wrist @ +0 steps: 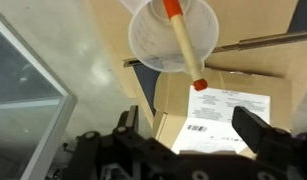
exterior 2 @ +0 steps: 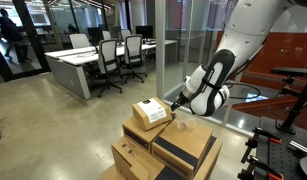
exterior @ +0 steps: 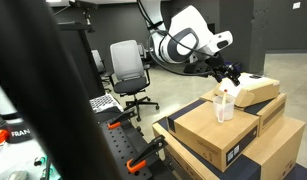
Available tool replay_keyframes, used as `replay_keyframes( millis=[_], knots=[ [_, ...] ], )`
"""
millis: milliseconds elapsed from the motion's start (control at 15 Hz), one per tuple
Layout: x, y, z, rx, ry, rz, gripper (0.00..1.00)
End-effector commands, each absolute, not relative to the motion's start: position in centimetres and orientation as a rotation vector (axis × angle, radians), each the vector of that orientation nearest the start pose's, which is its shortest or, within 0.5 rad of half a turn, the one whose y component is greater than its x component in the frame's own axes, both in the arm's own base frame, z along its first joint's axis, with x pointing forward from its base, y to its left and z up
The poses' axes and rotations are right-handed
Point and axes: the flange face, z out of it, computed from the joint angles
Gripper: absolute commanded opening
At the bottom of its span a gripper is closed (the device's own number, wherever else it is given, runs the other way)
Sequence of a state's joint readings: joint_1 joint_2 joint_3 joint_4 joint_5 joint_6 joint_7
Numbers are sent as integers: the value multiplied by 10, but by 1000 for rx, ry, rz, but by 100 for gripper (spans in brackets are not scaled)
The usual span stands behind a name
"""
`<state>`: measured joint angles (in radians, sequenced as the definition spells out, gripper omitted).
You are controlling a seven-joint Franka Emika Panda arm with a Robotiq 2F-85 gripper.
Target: Put the marker in the jug
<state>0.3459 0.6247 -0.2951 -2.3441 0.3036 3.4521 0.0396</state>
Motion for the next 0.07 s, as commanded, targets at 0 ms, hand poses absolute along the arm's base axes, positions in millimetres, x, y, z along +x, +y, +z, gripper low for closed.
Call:
replay_keyframes(
  millis=[0],
  knots=[
    [530,-14,142,-3150,323,-871,100]
  ],
)
